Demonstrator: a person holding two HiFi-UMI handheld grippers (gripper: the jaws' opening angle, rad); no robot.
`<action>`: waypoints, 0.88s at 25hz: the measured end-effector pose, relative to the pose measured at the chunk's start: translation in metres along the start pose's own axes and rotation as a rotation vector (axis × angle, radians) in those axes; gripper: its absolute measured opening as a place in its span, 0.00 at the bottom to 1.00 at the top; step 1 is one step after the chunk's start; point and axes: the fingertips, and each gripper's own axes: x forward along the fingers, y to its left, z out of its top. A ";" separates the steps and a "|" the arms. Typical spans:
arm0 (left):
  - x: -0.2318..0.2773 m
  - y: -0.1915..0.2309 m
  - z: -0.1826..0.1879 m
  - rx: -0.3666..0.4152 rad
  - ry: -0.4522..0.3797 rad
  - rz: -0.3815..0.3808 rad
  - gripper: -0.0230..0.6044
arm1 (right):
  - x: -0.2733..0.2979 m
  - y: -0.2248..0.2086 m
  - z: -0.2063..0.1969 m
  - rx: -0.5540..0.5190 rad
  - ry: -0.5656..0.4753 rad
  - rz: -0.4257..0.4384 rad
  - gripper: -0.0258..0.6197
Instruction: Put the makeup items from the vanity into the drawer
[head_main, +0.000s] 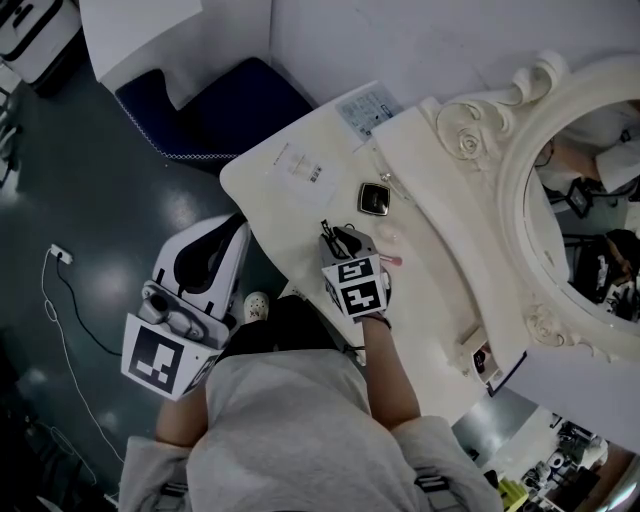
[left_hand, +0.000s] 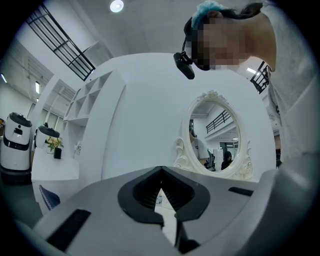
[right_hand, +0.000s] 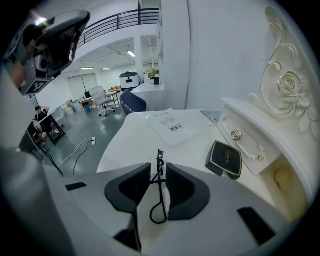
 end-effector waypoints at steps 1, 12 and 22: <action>-0.001 0.000 -0.001 0.000 0.004 0.002 0.06 | 0.000 0.001 0.000 -0.002 0.001 -0.001 0.19; -0.005 -0.004 0.003 0.008 0.005 -0.011 0.06 | -0.009 -0.001 0.004 0.031 -0.040 -0.032 0.10; -0.006 -0.010 0.006 0.007 -0.005 -0.043 0.06 | -0.038 -0.001 0.021 0.182 -0.175 -0.003 0.09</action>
